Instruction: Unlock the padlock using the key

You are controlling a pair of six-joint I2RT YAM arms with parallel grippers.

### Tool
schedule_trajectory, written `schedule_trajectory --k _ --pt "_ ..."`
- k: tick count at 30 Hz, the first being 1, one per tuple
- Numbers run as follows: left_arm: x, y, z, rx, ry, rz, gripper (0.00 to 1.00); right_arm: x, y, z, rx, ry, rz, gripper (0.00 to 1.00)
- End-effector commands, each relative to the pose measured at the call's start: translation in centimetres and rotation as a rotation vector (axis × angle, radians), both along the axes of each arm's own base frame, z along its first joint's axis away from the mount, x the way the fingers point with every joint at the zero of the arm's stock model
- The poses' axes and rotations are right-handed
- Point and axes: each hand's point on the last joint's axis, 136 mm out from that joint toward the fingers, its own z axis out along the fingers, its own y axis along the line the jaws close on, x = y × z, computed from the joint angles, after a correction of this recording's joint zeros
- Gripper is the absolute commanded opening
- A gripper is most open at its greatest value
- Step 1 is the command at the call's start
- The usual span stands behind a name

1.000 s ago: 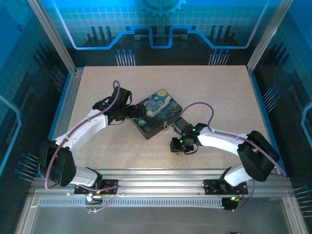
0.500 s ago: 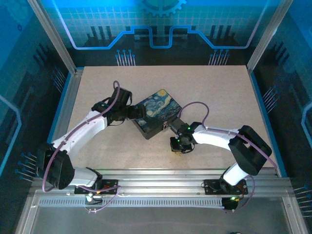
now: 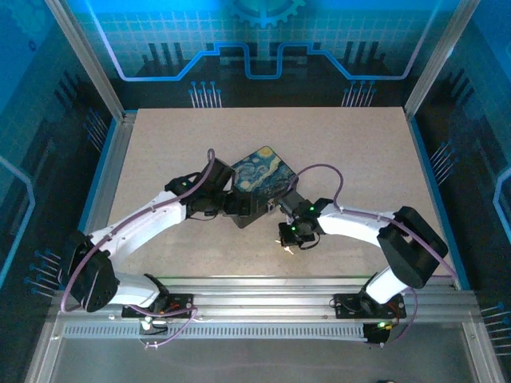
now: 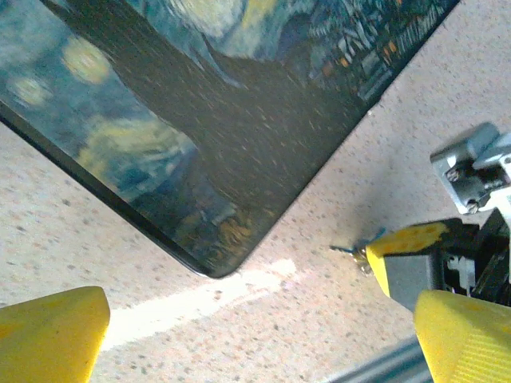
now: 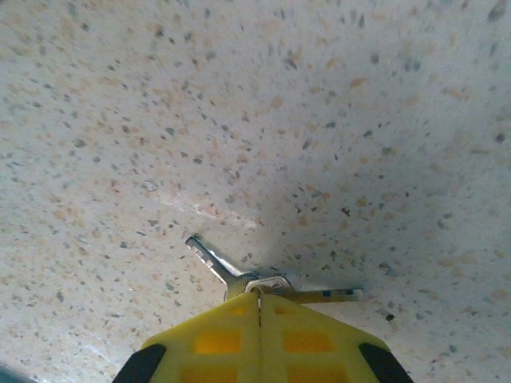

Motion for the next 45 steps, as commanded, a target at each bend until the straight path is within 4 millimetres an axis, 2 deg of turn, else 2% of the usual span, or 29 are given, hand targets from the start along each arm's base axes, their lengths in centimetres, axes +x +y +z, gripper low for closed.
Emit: schedule_trajectory --k 1,5,11,18,23,28,31,32,33,40,45 --pt "-1.4 -1.4 -0.3 -0.103 0.083 0.015 0.99 0.3 0.1 1.7 0.059 -0.045 0.047 0.00" --pt "-1.1 -1.9 -0.1 -0.135 0.094 0.033 0.99 0.7 0.5 3.1 0.147 -0.073 0.044 0.00" --pt "-0.5 -4.1 1.2 -0.274 0.119 0.032 0.99 0.5 1.5 6.0 0.303 -0.141 0.123 0.00" --pt "0.9 -5.2 3.3 -0.431 0.142 0.077 0.90 0.8 1.8 10.7 0.534 -0.227 0.192 0.00" --pt "1.9 -4.6 3.5 -0.532 0.214 0.232 0.85 2.2 1.9 14.2 0.644 -0.275 0.176 0.00" --pt "2.9 -4.3 2.9 -0.609 0.369 0.461 0.82 4.3 3.6 17.6 0.733 -0.336 0.188 0.00" --pt "3.2 -4.9 2.9 -0.645 0.446 0.518 0.81 5.9 4.7 19.0 0.762 -0.366 0.186 0.00" --pt "3.2 -5.1 2.9 -0.649 0.465 0.530 0.81 6.2 4.9 18.9 0.767 -0.359 0.185 0.00" --pt "3.2 -5.3 2.8 -0.655 0.490 0.549 0.81 6.8 5.6 20.1 0.788 -0.381 0.199 0.00" --pt "3.9 -6.0 2.8 -0.710 0.553 0.599 0.75 8.4 8.0 21.1 0.813 -0.396 0.230 0.00" --pt "4.7 -5.8 2.7 -0.760 0.564 0.640 0.66 8.7 8.6 20.7 0.804 -0.382 0.244 0.00"
